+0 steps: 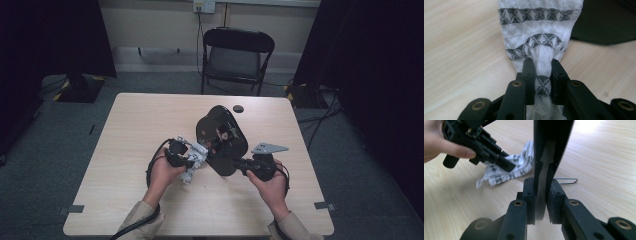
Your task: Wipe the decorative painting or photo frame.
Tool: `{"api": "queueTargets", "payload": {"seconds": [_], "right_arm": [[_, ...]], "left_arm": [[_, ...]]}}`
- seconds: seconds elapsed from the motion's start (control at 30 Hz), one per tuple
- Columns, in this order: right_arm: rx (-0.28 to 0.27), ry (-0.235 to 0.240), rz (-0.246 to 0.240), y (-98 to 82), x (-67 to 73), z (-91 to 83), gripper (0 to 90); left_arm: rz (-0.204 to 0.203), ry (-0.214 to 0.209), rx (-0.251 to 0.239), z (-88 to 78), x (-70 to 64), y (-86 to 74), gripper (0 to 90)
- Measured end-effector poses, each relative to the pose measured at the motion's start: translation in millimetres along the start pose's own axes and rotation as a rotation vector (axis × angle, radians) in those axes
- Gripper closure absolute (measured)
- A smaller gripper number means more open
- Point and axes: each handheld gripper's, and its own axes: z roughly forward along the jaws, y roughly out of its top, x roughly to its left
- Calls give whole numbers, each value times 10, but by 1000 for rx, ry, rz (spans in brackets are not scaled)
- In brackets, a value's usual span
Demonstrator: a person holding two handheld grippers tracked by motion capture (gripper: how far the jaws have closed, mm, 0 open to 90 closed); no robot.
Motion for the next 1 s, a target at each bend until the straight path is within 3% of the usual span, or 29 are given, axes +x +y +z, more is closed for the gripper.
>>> {"api": "queueTargets", "payload": {"seconds": [0.17,0.3,0.33,0.5,0.53,0.57,0.9,1.0], "right_arm": [[-1,2,0,-2,-2,-1,791],[0,2,1,-6,-4,-1,791],[0,2,0,-6,-4,-1,791],[2,1,-1,-7,-3,3,791],[2,1,-1,-7,-3,3,791],[1,-1,0,-7,2,5,791],[3,-2,2,-10,7,12,791],[4,-3,0,-9,10,12,791]], "left_arm": [[-4,1,7,-45,-16,-33,772],[-12,4,-36,-188,-4,-18,771],[-8,6,-65,-322,10,27,771],[5,10,-142,-659,-2,192,771],[5,10,-142,-659,-2,192,771],[14,15,-169,-782,-24,273,771],[30,24,-301,-1222,-132,640,771],[72,16,-321,-1323,-241,801,770]]}}
